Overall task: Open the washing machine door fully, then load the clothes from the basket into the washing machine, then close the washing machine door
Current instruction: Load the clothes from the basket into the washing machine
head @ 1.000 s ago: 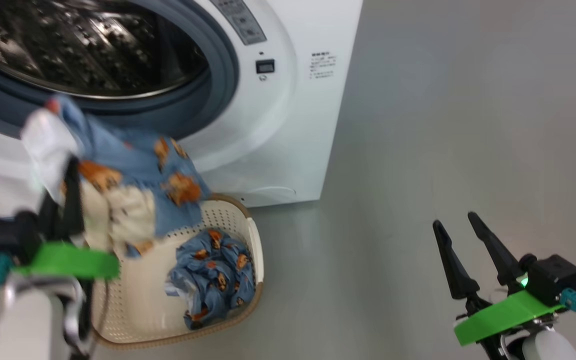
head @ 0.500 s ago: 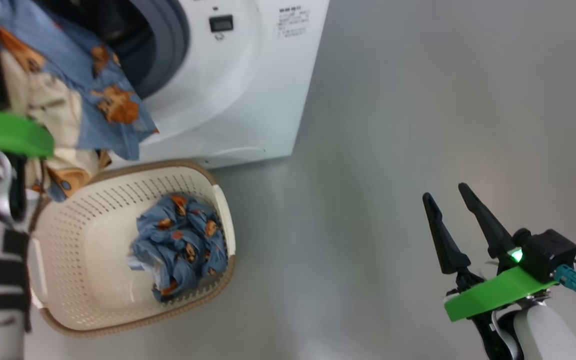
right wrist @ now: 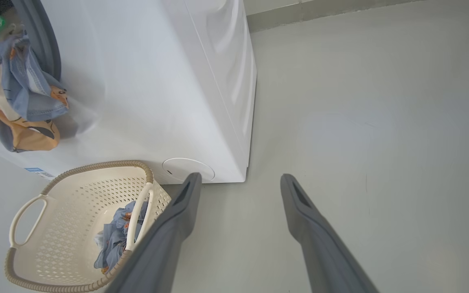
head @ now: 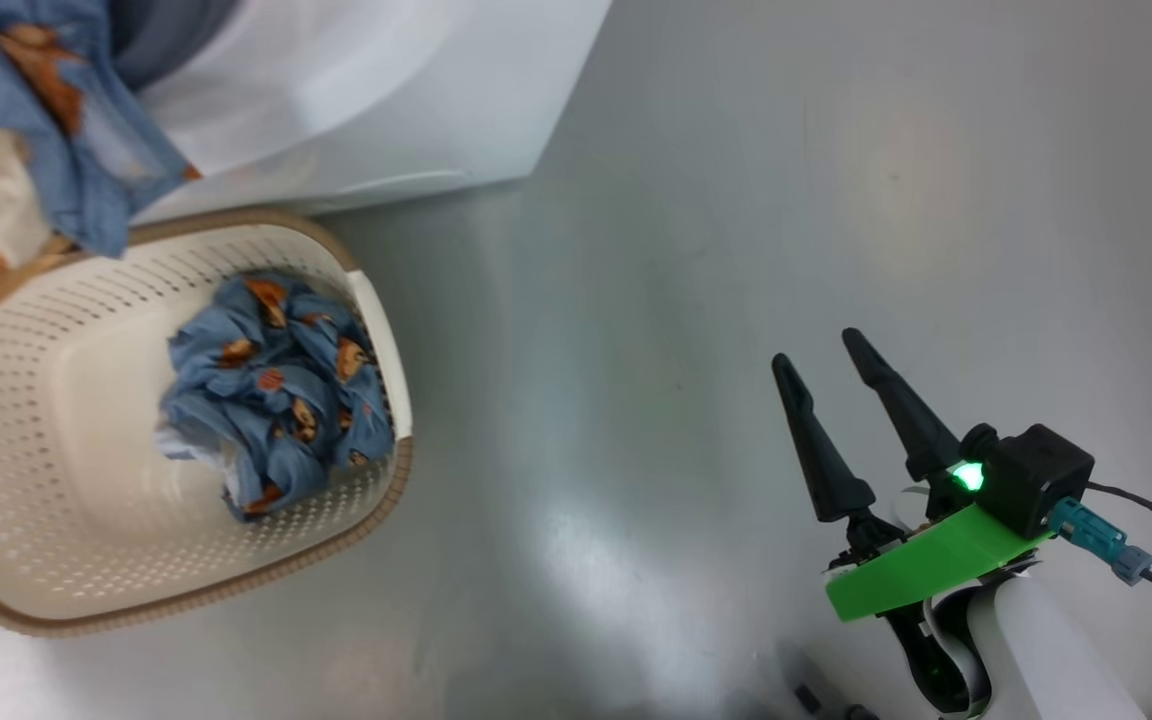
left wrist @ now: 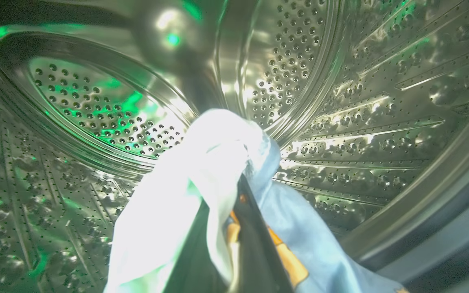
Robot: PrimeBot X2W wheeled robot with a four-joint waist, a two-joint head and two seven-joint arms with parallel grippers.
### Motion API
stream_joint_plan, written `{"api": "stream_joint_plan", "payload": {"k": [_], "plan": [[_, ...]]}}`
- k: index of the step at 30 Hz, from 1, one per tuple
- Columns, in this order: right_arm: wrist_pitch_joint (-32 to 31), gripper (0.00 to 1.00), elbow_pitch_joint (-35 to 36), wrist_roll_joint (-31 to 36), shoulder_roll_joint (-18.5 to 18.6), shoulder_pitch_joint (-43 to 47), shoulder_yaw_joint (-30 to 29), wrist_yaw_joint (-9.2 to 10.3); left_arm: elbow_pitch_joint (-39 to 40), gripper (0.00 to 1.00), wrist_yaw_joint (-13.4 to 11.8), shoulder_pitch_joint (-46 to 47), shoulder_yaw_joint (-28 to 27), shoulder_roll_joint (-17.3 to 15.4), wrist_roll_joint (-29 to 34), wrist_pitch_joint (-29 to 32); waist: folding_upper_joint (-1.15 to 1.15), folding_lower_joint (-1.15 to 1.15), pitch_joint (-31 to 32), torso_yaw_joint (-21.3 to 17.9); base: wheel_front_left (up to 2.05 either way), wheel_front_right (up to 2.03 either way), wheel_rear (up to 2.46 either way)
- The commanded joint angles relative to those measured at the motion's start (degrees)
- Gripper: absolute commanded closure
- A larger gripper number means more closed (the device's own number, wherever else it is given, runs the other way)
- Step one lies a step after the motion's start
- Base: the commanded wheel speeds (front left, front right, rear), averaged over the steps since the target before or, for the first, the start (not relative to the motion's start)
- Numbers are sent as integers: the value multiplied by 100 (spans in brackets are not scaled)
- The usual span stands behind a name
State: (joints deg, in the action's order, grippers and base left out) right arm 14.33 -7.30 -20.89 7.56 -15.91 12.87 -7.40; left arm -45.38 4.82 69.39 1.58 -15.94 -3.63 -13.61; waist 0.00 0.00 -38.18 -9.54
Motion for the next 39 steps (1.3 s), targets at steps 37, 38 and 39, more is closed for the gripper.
{"api": "stream_joint_plan", "payload": {"k": [37,38,39], "plan": [[67,0,12,-117,-24,-152,100,-9,126,0,-119,338,180,-60,-130,-139,0,0,-71,69,0,0,0],[67,0,14,-115,-15,-155,85,-9,213,0,-110,287,186,-47,-136,-139,0,0,-48,99,0,0,0],[67,0,14,-111,-4,-160,75,-9,264,0,-98,235,183,-46,-150,-139,0,0,-27,128,0,0,0]]}}
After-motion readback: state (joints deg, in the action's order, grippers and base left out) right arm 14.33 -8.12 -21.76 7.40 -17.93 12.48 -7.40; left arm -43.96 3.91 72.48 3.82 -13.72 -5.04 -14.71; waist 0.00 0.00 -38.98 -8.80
